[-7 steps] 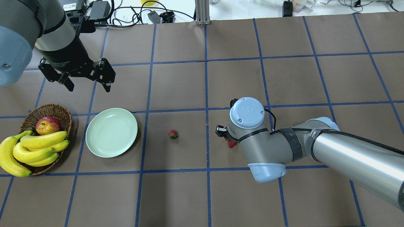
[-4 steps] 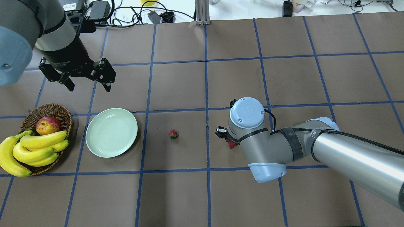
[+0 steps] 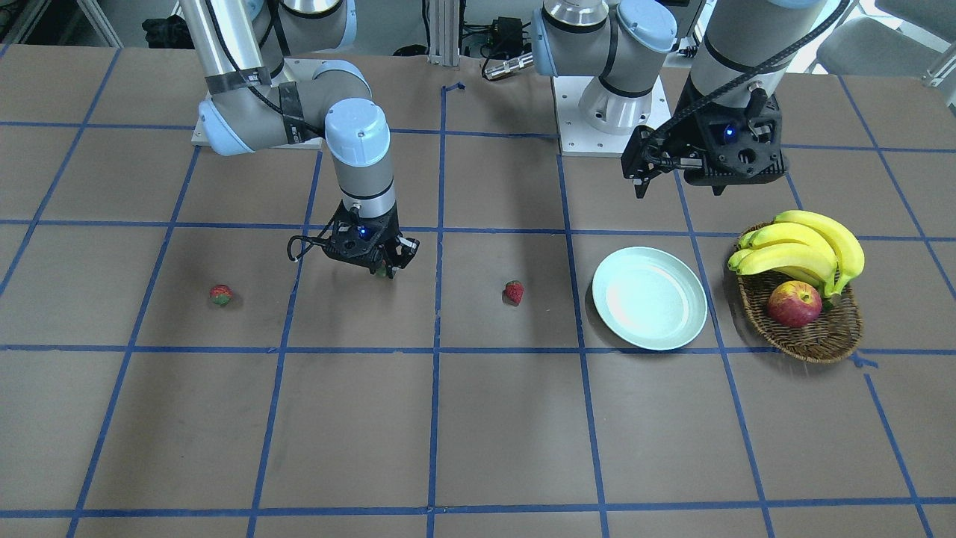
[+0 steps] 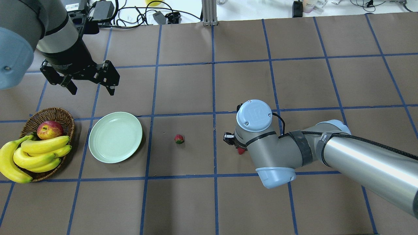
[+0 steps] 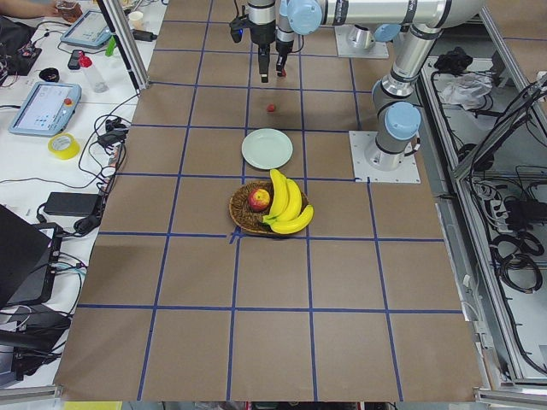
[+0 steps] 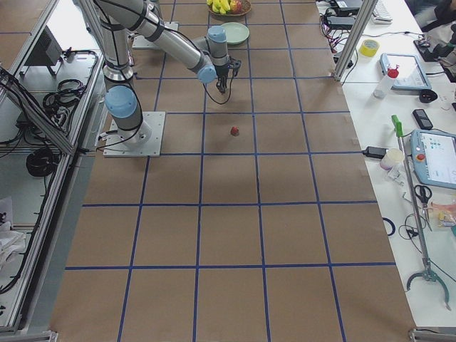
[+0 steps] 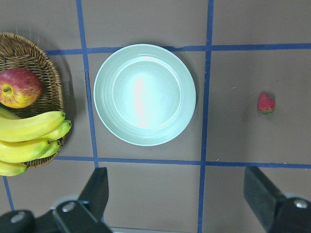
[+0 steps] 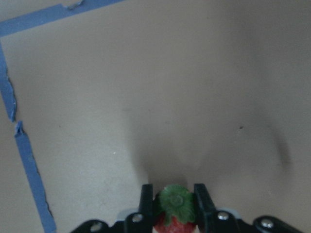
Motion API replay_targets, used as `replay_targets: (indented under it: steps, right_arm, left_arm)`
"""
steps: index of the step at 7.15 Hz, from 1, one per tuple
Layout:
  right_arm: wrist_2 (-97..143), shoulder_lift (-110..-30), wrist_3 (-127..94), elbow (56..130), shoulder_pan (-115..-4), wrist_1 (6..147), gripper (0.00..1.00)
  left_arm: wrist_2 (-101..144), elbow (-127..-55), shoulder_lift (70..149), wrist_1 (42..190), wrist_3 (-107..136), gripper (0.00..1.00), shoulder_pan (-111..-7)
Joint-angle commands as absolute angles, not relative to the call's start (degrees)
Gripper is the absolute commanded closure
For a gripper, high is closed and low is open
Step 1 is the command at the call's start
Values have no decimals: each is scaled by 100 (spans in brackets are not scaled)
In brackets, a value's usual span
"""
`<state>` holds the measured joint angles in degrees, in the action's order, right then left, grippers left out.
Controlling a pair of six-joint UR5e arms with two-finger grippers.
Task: Collect all strawberries into plate
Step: 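Move the right gripper to the next strawberry and grasp it, then carry it beside the first strawberry and open the right gripper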
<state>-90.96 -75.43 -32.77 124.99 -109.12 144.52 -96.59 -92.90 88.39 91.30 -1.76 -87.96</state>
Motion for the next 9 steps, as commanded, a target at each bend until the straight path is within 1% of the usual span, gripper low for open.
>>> replay_targets:
  steps: [1,2,3,4,5,6,7,8,9]
  right_arm:
    - [-8913,-7532,-3286,11687,-11404,13925,78]
    - [-8851,-7393,-3435,11150,-11826,13591,79]
    - [-8746,-7148,-3663,10814,-11978,13605,79]
    - [-8554,-6876,-3874,10741,-12101,13675,79]
    - [-8552,-6534,-3893,10732,-12207,14050,81]
    - [-8604,-6417,-3885,10749,-12252,14219,80]
    - [-8613,-6433,-3902,10749,-12252,14238,72]
    - [-8631,-6399,-4007,10836,-12252,14247,36]
    - [-8640,-6398,-4025,10854,-12243,14247,33]
  left_arm:
    - [-9659,-9290,8842,9132,-176,0,-8798]
    - [-9659,-9290,8833,9132,-176,0,-8798]
    - [-9659,-9290,8833,9132,-176,0,-8798]
    - [-9659,-9299,8842,9141,-176,0,-8798]
    - [-9659,-9299,8842,9141,-176,0,-8798]
    - [-9659,-9316,8833,9141,-176,0,-8798]
    - [-9659,-9316,8833,9141,-176,0,-8798]
    - [-9659,-9316,8833,9132,-176,0,-8798]
    - [-9659,-9316,8833,9132,-176,0,-8798]
